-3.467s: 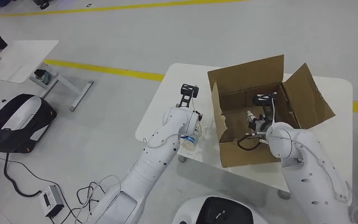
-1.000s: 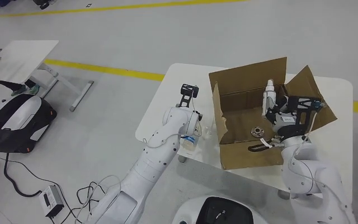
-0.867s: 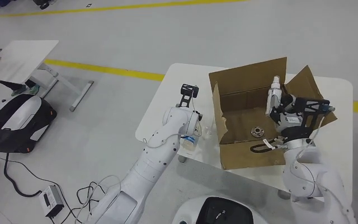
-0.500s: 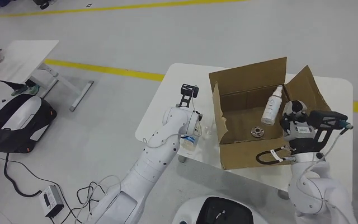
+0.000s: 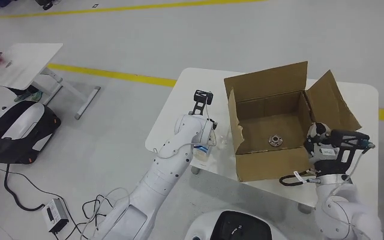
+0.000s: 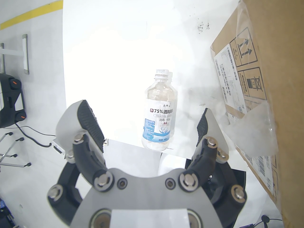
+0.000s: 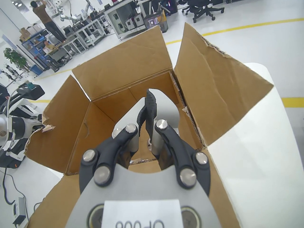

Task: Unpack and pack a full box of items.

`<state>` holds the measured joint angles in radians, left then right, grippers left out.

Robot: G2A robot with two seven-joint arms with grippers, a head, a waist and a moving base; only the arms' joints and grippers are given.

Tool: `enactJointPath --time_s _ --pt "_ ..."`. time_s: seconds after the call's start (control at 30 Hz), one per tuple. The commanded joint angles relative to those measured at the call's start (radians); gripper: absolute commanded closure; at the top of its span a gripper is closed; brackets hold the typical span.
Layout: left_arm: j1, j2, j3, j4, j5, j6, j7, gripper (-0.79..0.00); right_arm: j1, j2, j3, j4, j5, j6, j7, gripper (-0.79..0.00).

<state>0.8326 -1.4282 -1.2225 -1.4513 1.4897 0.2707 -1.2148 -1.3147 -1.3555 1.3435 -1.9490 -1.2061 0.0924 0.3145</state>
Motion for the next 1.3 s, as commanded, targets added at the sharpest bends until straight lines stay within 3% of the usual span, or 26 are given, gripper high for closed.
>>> enactJointPath --time_s 0.0,0.4,1.27 --pt "0.000 0.000 0.000 0.000 0.000 0.000 0.000 -0.785 0.025 0.000 -0.018 0.006 -0.036 -0.010 0.036 0.000" --pt "0.000 0.000 0.000 0.000 0.000 0.000 0.000 -0.785 0.329 -0.023 -0.188 0.246 -0.206 -0.015 0.378 0.000" --pt "0.000 0.000 0.000 0.000 0.000 0.000 0.000 -0.785 0.329 -0.023 -0.188 0.246 -0.206 -0.015 0.378 0.000"
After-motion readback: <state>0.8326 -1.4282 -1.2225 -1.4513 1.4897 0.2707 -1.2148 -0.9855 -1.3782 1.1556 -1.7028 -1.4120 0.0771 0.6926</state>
